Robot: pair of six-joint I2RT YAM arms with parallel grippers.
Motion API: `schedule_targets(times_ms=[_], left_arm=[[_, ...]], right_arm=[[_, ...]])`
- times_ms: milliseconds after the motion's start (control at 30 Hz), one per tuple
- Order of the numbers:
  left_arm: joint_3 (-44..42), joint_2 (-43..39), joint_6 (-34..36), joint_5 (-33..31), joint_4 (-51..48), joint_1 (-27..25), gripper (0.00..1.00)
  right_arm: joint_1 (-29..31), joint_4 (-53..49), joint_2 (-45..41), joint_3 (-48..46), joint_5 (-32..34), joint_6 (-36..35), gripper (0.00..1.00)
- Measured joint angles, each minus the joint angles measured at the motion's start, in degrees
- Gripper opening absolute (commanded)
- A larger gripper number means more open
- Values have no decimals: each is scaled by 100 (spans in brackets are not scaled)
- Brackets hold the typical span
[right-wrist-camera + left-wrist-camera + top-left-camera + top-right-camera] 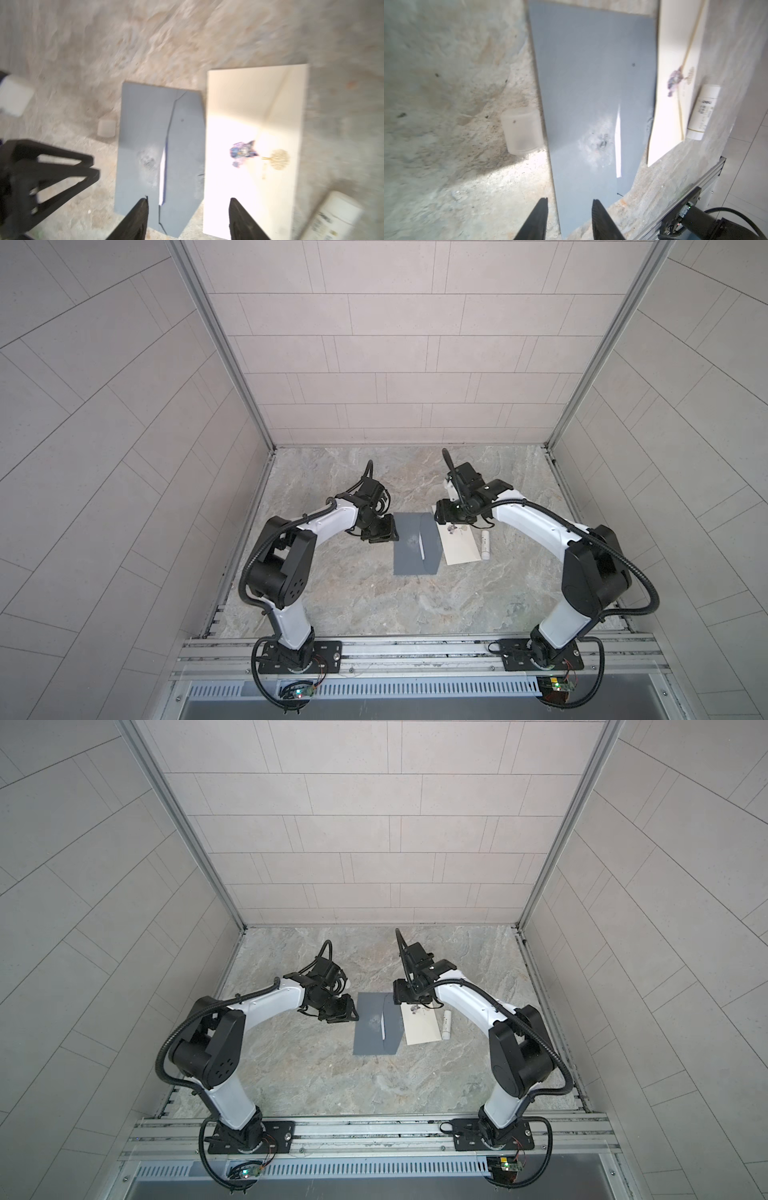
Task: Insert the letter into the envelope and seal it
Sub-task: 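Raise the right gripper and move it to the white glue stick beside the cream card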
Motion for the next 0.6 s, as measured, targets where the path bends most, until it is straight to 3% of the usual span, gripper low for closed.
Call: schedule_targets(times_ms=[133,300,600], left_arm=[[260,-223,-111,-111,13,61,53],[409,-273,-214,-579,-28,133,56],[387,-267,-245,-868,-109,166,58]], right_arm=[[-560,-120,-238,-319,461,140,66],[-1019,-446,-315,-800,833,245,66],[-1276,-529,-240,-1281,732,223,63]])
